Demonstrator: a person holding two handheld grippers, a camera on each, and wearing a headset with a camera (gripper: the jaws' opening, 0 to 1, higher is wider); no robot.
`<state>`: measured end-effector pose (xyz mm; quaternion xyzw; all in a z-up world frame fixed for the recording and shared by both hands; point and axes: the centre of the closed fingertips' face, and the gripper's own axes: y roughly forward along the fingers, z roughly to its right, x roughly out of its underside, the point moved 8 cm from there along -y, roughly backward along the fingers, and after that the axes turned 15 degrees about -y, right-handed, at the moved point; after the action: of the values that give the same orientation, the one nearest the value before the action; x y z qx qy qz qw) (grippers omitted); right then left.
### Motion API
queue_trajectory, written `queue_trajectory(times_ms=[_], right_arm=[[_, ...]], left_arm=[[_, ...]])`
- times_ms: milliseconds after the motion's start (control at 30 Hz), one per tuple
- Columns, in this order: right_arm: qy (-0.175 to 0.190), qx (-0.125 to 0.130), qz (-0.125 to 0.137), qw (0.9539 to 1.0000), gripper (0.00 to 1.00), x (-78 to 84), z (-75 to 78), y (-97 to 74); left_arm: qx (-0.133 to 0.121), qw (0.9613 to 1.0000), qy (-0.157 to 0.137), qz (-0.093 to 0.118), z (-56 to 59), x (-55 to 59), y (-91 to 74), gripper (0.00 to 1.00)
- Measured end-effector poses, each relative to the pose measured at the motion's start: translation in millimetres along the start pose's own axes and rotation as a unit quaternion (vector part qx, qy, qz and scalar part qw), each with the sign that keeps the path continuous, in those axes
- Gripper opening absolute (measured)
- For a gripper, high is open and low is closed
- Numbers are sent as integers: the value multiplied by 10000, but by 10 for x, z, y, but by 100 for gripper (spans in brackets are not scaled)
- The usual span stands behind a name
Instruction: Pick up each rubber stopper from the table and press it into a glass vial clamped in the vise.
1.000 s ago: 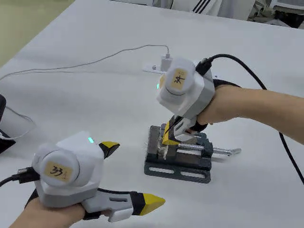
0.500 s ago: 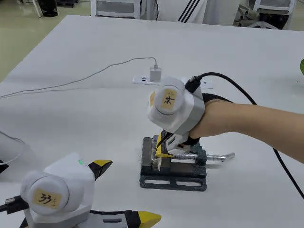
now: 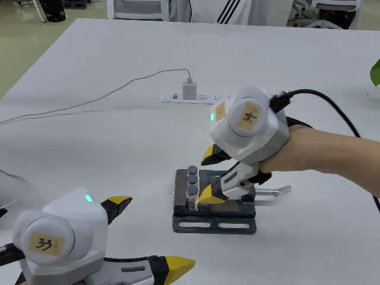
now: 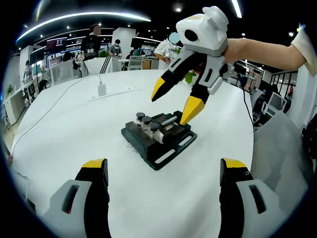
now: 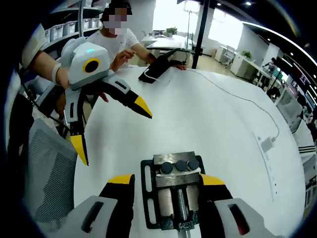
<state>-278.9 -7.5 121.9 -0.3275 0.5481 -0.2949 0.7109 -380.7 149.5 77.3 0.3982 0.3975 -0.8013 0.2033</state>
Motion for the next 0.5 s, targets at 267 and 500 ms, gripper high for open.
queue_trajectory(times_ms=[267,500], right_arm=[[837,530,445,9941,75,419,-325,-293],[1269,867,451,9871,91,739,-619,-440]], left_arm=[[11,10000,13,10,-13,-6,-13,93],[-39,10000,9,9,-48,7,-66,94]])
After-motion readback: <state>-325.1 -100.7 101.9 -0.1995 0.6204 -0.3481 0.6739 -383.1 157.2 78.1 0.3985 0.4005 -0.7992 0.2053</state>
